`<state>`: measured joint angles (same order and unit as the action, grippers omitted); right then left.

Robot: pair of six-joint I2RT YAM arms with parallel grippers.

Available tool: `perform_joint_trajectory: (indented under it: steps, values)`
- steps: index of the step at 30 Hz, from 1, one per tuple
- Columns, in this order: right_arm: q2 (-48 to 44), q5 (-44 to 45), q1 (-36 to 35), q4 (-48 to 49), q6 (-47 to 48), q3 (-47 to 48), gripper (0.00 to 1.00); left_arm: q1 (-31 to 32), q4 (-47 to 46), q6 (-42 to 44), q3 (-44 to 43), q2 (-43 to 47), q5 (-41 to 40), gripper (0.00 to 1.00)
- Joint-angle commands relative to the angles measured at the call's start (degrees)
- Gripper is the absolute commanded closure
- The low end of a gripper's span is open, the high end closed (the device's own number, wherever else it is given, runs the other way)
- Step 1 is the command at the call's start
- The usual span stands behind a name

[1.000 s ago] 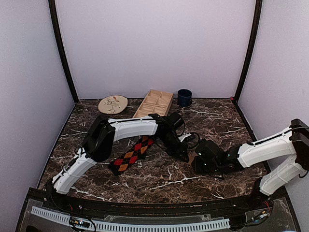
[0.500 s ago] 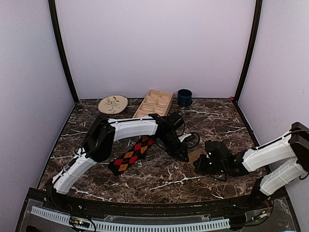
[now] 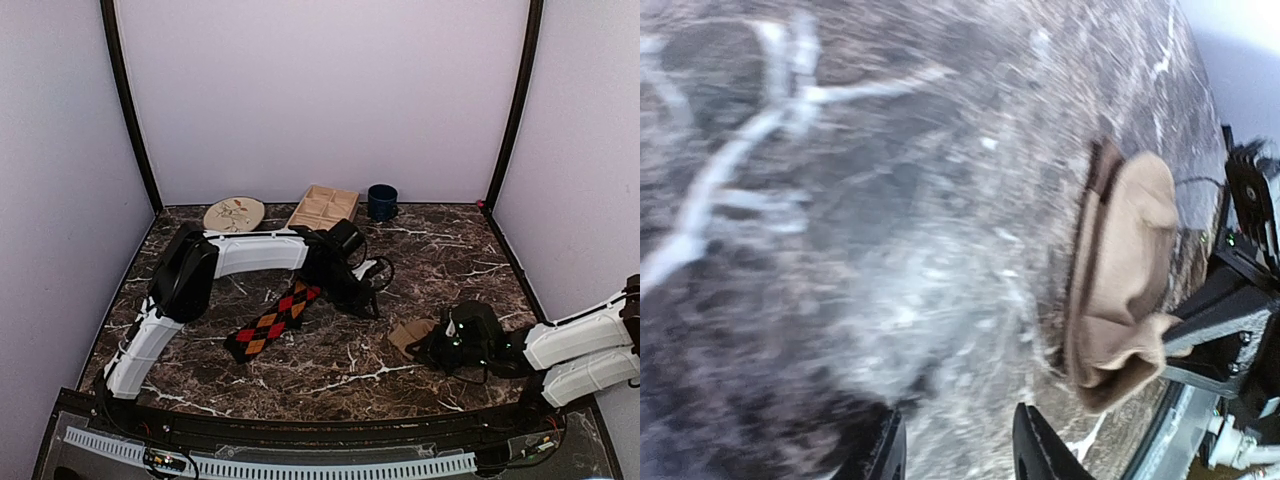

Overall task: Roll the socks
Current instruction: Roll the sock at the center of the board.

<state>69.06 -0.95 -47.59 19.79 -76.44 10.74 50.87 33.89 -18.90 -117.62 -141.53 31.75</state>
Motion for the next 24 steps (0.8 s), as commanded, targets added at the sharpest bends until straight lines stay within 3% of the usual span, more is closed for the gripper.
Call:
perform_joint_trajectory:
  steps: [1, 6, 16, 24]
  values:
    - [-1.48, -4.89, 0.98, 4.3, -6.75, -2.03, 1.0, -0.25, -2.09, -0.41, 3.95, 6.18, -2.99, 0.59]
    - [1.55, -8.74, 1.49, 9.05, -9.78, -1.78, 1.0, 0.09, -5.95, 1.73, 11.22, 12.22, -3.33, 0.59]
    - [14.36, -14.4, 1.52, 22.79, -16.66, 0.21, 1.0, 3.41, -20.99, 3.63, 34.94, 26.36, -1.18, 0.53]
    - [11.07, -13.14, 1.37, 21.82, -21.2, -0.18, 1.0, 6.45, -24.06, 7.57, 38.04, 26.87, -4.61, 0.46]
